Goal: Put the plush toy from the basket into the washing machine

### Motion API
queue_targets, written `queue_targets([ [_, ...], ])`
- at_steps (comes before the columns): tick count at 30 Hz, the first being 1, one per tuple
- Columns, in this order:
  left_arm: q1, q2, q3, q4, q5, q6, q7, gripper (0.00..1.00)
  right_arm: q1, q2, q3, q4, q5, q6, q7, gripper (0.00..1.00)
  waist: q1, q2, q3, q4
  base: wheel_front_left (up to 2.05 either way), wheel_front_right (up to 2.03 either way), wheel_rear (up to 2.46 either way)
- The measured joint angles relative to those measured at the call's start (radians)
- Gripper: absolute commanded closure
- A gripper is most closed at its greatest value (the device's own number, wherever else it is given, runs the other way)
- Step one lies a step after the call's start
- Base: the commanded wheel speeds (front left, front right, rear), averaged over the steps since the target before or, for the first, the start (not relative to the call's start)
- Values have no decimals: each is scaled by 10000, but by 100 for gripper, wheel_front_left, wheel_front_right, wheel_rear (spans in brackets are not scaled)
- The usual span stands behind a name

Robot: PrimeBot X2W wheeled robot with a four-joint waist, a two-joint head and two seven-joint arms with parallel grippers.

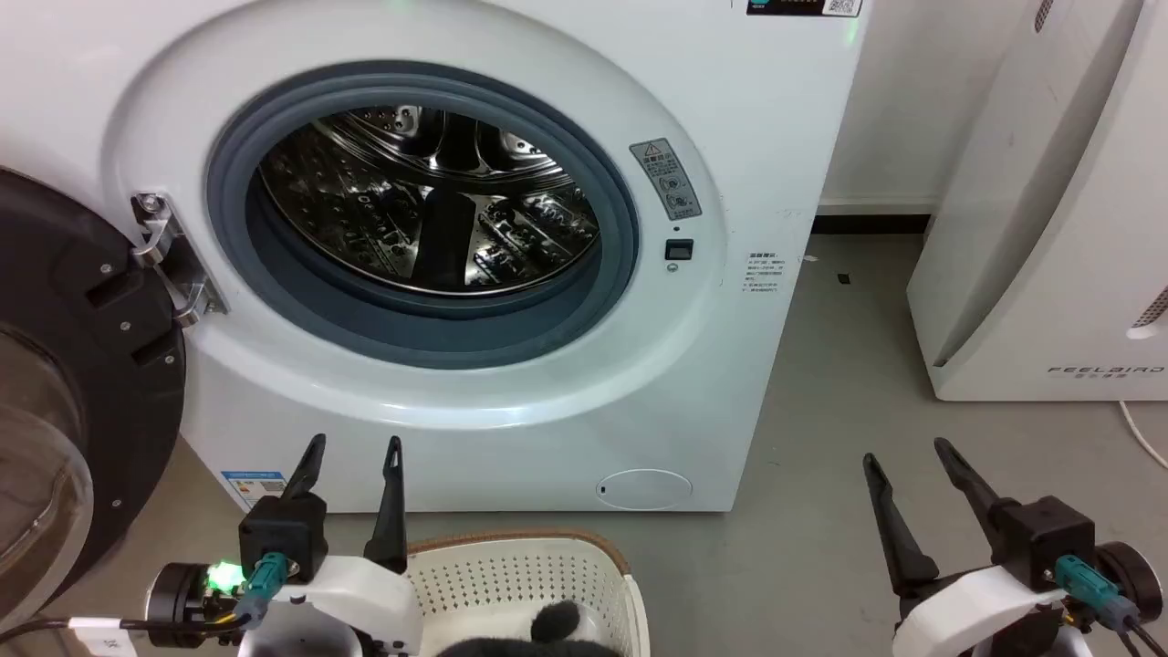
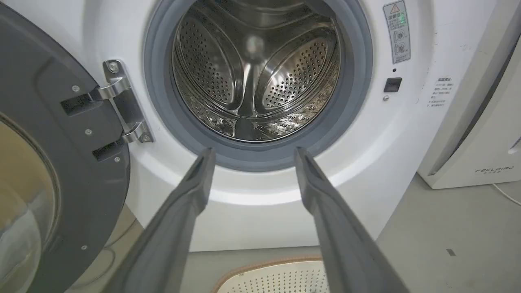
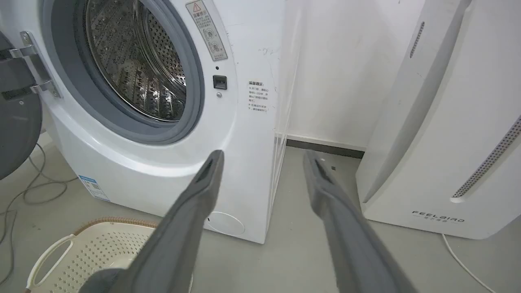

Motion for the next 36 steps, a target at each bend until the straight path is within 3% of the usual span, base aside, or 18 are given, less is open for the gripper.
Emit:
queue_targets([
  [17, -5, -2, -384, 539, -178, 29, -359, 0, -1, 0, 8, 44, 138, 0, -353, 0, 1, 0, 341, -93, 0, 0, 0],
  [36, -993, 15, -871, 2610, -385, -142, -531, 0, -267, 0, 140, -38, 261, 0, -711, 0, 2, 0, 1439, -341, 0, 0, 0],
])
